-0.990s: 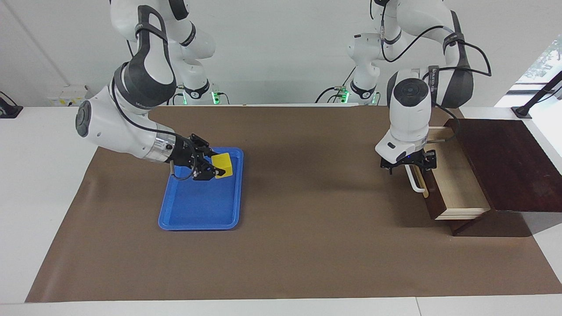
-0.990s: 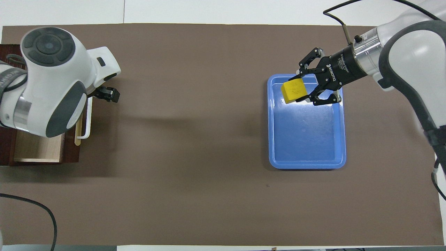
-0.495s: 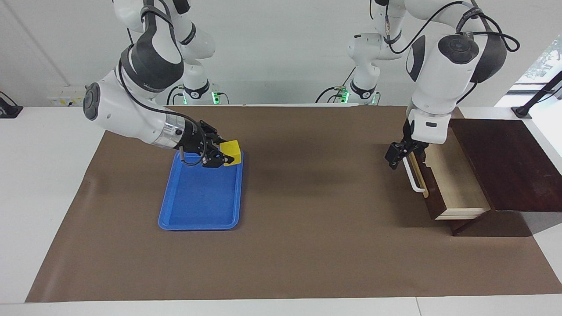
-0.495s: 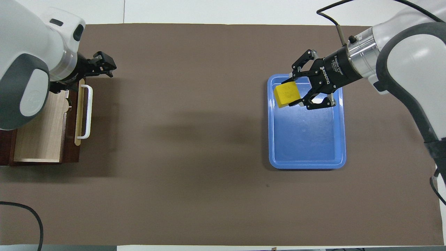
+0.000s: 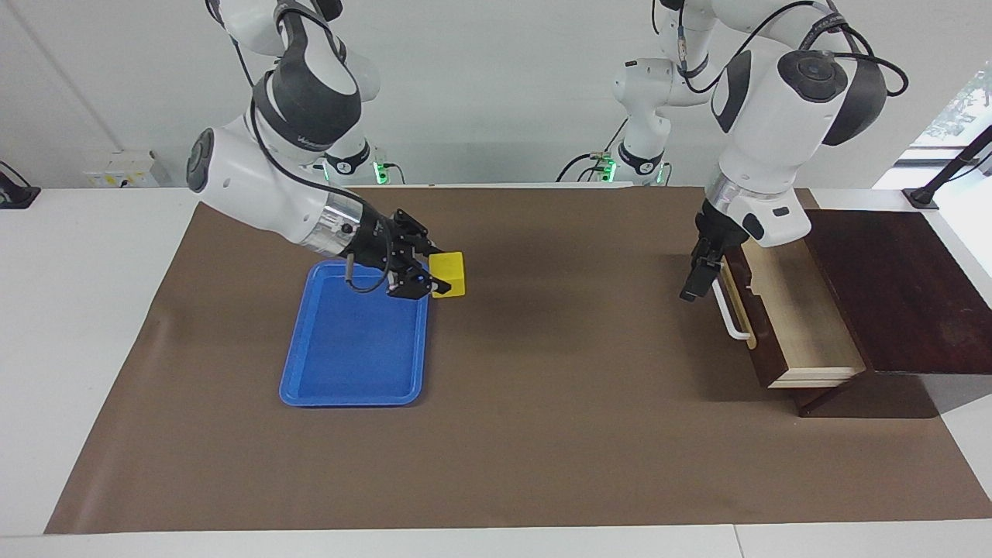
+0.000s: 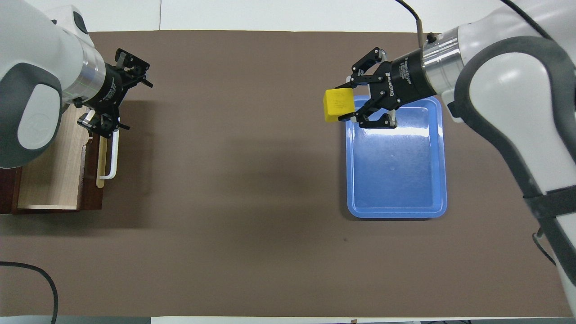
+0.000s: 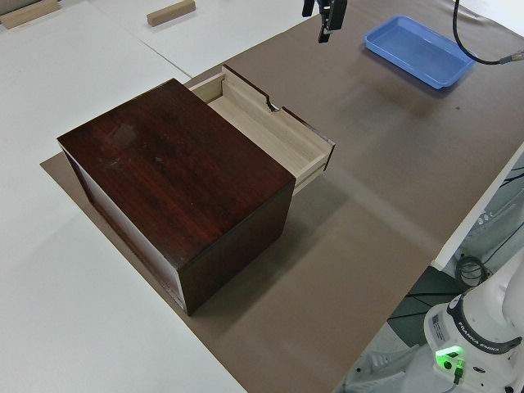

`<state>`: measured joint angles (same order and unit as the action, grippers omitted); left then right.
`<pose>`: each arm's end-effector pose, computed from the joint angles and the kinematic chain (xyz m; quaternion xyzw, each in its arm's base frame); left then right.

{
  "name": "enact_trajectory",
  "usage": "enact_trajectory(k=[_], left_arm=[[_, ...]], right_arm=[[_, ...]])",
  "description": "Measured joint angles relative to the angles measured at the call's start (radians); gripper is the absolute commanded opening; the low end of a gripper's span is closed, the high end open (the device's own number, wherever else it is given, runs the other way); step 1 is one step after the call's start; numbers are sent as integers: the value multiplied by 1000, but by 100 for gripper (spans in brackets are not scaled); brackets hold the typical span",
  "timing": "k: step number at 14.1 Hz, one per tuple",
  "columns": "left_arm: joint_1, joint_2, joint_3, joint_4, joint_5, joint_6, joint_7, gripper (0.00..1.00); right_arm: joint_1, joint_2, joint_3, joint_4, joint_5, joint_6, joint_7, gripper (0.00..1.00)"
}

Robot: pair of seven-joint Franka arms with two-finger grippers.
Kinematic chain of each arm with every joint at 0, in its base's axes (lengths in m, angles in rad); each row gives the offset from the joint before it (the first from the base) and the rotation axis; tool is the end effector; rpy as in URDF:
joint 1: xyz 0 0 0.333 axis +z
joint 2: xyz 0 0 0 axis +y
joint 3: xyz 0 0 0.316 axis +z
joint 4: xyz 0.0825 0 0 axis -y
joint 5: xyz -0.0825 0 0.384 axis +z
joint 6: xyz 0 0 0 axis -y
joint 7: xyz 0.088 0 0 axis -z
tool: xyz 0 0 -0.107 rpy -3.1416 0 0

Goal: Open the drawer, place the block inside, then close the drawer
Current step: 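Lift the block with the right gripper while the left gripper approaches, then grasp the yellow block from the right gripper with the left gripper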

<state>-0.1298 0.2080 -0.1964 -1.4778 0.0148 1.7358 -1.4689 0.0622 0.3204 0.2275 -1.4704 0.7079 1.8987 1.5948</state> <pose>0.6003 -0.1891 0.5628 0.8399 0.5419 0.0068 0.0291 0.6368 0.2168 0.5319 -0.6733 0.6398 0.2656 0.2585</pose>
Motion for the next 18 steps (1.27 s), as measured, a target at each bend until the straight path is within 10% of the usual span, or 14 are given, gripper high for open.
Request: enact_trajectory(k=[8, 18], left_arm=[[-163, 69, 0, 72, -1, -25, -466, 100], [-280, 180, 55, 242, 28, -96, -601, 100]], right_arm=[[207, 6, 2, -39, 0, 275, 124, 0], [226, 24, 3, -74, 22, 284, 131, 0]])
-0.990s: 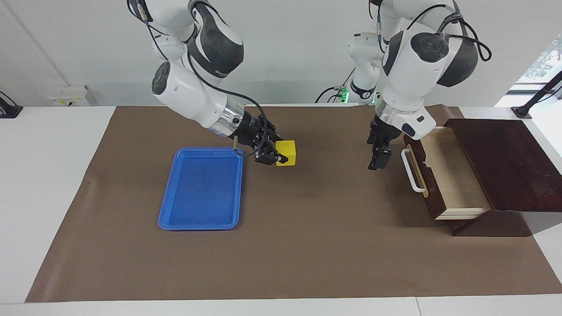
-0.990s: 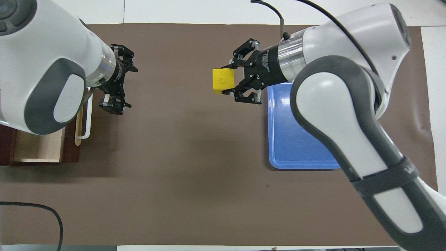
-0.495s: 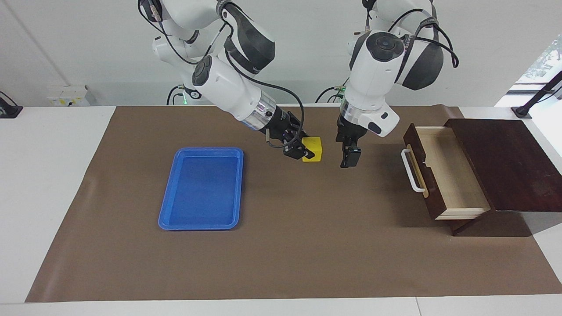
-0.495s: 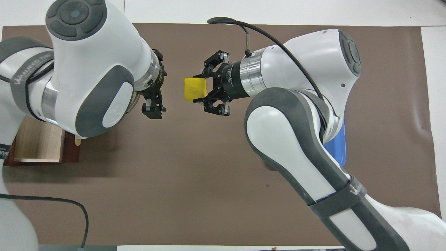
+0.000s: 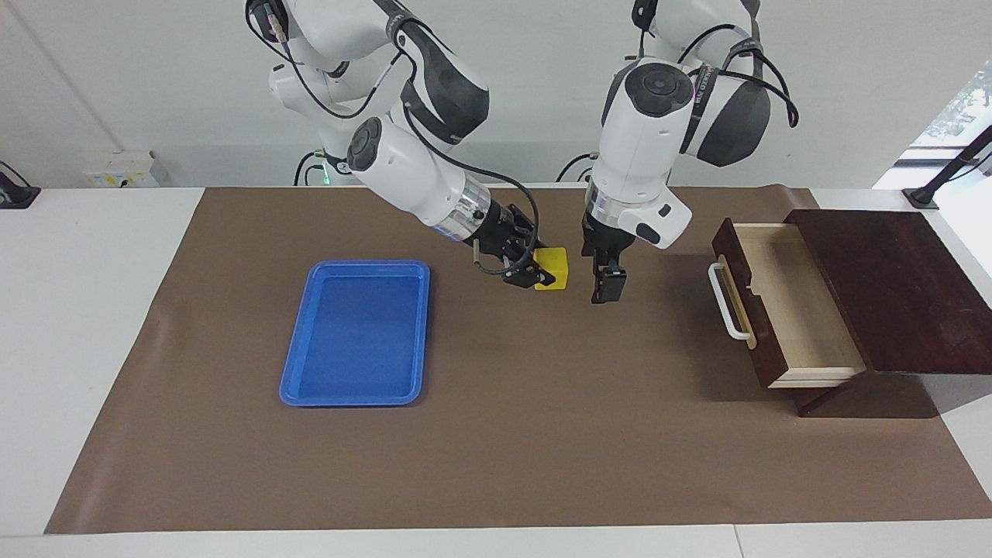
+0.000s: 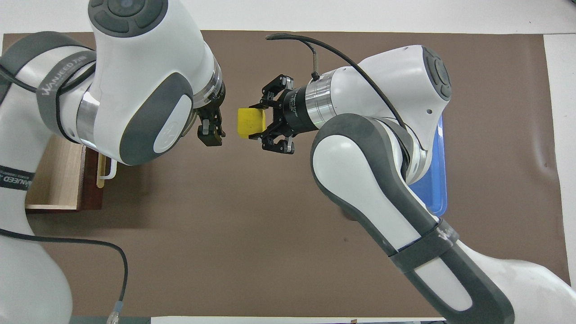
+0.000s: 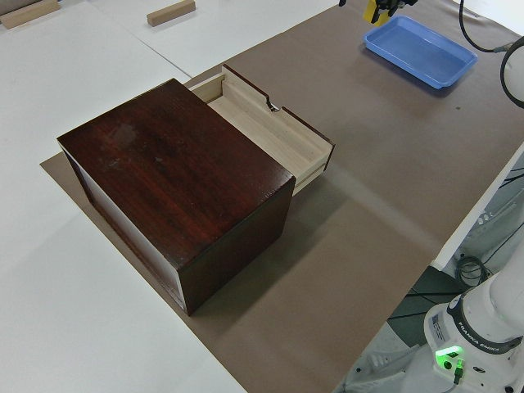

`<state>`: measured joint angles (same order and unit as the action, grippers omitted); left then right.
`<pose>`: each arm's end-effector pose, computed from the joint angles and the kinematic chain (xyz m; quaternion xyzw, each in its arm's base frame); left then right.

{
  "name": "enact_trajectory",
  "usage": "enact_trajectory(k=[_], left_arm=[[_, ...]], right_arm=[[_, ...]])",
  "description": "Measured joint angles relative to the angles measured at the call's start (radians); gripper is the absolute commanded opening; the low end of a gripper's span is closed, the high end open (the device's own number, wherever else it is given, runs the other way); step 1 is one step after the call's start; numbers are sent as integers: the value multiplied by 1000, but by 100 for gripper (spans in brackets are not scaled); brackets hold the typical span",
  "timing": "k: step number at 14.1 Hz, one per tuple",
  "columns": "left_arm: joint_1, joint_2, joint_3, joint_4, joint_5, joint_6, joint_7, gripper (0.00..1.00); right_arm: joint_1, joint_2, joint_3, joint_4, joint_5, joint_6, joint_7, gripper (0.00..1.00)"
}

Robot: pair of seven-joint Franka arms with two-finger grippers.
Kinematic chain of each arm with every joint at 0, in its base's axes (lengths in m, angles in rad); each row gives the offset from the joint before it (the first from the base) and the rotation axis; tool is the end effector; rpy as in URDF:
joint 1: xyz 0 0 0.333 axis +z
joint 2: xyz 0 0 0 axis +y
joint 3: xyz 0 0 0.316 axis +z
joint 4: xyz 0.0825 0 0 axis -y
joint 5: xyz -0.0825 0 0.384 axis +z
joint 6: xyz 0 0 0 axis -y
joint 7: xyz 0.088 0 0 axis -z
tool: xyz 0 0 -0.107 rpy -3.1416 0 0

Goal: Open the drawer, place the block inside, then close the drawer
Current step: 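Grasp the yellow block from the right gripper with the left gripper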

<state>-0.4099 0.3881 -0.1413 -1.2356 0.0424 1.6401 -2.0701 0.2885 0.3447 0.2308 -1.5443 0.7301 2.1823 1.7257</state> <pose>0.5850 -0.3326 0.5527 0.7223 0.6915 -0.0027 0.0111 0.5992 0.3457 0.5000 -0.6524 0.6558 0.2602 0.2766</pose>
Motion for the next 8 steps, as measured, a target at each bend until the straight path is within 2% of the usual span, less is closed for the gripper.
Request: enact_trajectory(k=[8], left_arm=[[-59, 2, 14, 7, 1, -12, -43, 99]], right_arm=[[1, 0, 0, 0, 16, 0, 0, 0]])
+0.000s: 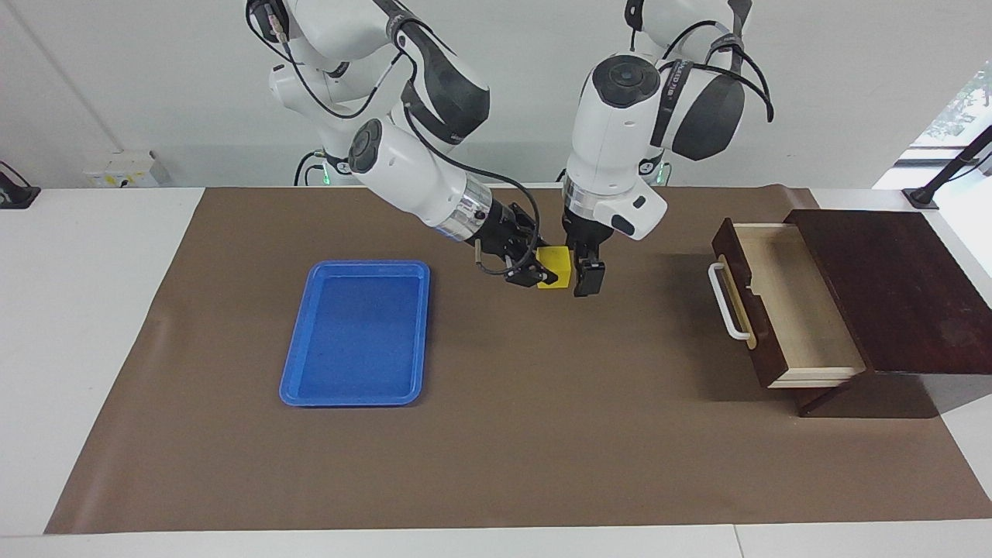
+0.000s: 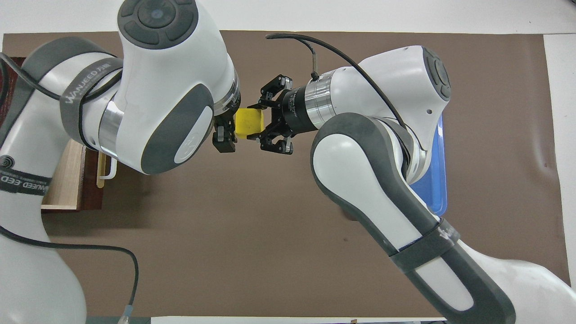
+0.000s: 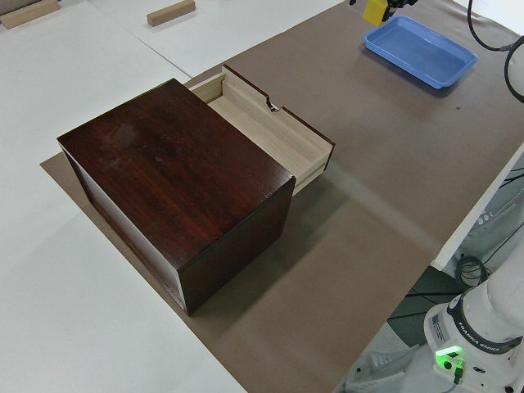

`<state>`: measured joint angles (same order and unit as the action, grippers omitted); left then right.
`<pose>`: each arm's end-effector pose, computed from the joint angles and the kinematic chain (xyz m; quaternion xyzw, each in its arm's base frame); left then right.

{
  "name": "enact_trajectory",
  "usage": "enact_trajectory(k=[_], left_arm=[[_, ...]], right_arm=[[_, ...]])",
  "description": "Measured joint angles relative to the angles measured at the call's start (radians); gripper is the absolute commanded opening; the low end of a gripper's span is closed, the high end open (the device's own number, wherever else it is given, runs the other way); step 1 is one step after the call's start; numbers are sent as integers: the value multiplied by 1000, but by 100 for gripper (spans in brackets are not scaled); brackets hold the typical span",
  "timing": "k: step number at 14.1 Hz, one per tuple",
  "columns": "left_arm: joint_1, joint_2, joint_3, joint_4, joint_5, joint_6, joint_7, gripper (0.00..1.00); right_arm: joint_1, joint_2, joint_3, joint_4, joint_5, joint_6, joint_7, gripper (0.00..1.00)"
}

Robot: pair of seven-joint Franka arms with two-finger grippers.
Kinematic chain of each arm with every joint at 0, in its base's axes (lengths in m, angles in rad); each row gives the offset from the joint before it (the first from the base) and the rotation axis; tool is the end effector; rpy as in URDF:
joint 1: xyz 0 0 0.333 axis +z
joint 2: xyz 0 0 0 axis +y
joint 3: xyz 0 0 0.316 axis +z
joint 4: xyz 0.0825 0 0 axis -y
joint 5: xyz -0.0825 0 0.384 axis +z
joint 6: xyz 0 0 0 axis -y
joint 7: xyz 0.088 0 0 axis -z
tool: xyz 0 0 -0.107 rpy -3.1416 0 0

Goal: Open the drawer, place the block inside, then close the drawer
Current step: 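Grasp the yellow block from the right gripper with the left gripper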

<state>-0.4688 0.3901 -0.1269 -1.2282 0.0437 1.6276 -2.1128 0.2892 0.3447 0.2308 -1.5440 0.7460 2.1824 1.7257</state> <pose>0.5684 -0.3594 0.5534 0.7232 0.6906 -0.0009 0.0064 0.5989 0.3466 0.5006 -0.6482 0.6565 0.2663 0.2790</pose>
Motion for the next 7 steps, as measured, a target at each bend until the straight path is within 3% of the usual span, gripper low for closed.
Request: enact_trajectory(k=[3, 7], left_arm=[[-11, 0, 0, 3, 1, -3, -14, 94], [-14, 0, 0, 4, 1, -7, -20, 68]], right_arm=[[0, 0, 0, 0, 0, 0, 0, 0], [0, 0, 0, 0, 4, 0, 0, 0]])
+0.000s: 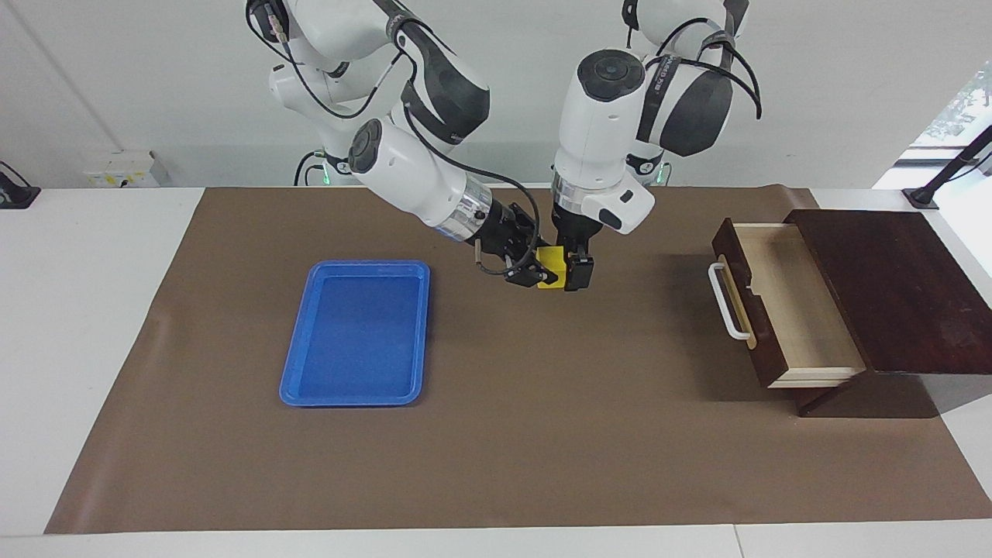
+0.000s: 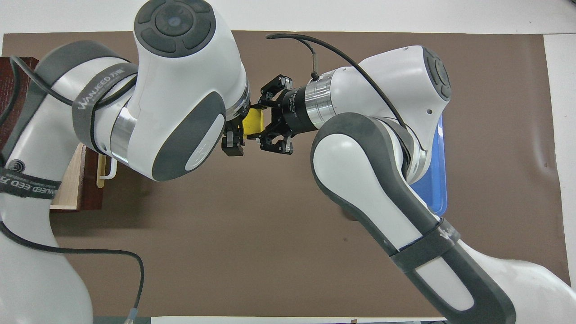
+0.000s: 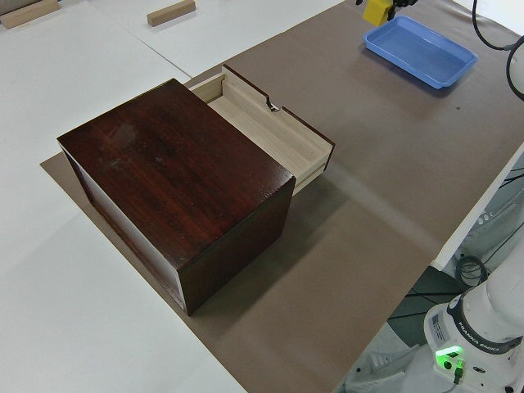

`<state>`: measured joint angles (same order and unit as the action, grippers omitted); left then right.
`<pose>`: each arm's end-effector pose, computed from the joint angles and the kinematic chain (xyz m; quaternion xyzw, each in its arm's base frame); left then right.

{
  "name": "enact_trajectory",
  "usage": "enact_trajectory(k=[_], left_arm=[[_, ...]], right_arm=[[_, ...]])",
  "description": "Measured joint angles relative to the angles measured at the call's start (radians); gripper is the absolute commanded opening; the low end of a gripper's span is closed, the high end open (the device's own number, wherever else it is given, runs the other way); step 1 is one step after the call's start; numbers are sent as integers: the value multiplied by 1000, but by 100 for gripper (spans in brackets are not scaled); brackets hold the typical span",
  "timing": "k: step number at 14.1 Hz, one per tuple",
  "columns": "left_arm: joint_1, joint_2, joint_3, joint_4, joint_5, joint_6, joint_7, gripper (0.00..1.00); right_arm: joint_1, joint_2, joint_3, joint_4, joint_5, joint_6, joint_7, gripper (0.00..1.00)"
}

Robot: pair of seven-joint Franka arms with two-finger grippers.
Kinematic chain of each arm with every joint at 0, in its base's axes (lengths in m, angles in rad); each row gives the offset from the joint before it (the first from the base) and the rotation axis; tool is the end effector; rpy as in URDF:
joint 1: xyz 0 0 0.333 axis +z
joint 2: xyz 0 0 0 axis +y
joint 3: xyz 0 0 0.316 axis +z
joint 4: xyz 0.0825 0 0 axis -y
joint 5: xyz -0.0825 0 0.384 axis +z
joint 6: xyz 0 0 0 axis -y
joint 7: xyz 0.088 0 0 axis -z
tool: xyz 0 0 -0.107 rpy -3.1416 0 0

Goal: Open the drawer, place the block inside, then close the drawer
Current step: 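Grasp the yellow block from the right gripper with the left gripper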

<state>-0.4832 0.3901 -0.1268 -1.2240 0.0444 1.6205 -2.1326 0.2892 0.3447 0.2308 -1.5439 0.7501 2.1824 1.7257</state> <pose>0.5628 -0.3670 0.5548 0.7213 0.6926 -0.0009 0.0049 0.5989 0.3467 0.5007 -0.6471 0.6567 0.2679 0.2797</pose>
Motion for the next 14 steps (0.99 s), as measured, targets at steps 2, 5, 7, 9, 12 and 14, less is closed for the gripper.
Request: enact_trajectory(k=[2, 5, 7, 9, 12, 14], left_arm=[[0, 0, 0, 0, 0, -1, -5, 40], [-2, 0, 0, 1, 3, -6, -20, 0], [-2, 0, 0, 1, 3, -6, -20, 0], [-2, 0, 0, 1, 3, -6, -20, 0], [-3, 0, 0, 1, 3, -6, -20, 0], [-3, 0, 0, 2, 4, -6, -20, 0]], right_arm=[[0, 0, 0, 0, 3, 0, 0, 0], [-1, 1, -1, 0, 6, 0, 0, 0], [-1, 1, 0, 0, 6, 0, 0, 0], [-1, 1, 0, 0, 6, 0, 0, 0], [-1, 1, 0, 0, 6, 0, 0, 33], [-1, 1, -1, 1, 6, 0, 0, 100]])
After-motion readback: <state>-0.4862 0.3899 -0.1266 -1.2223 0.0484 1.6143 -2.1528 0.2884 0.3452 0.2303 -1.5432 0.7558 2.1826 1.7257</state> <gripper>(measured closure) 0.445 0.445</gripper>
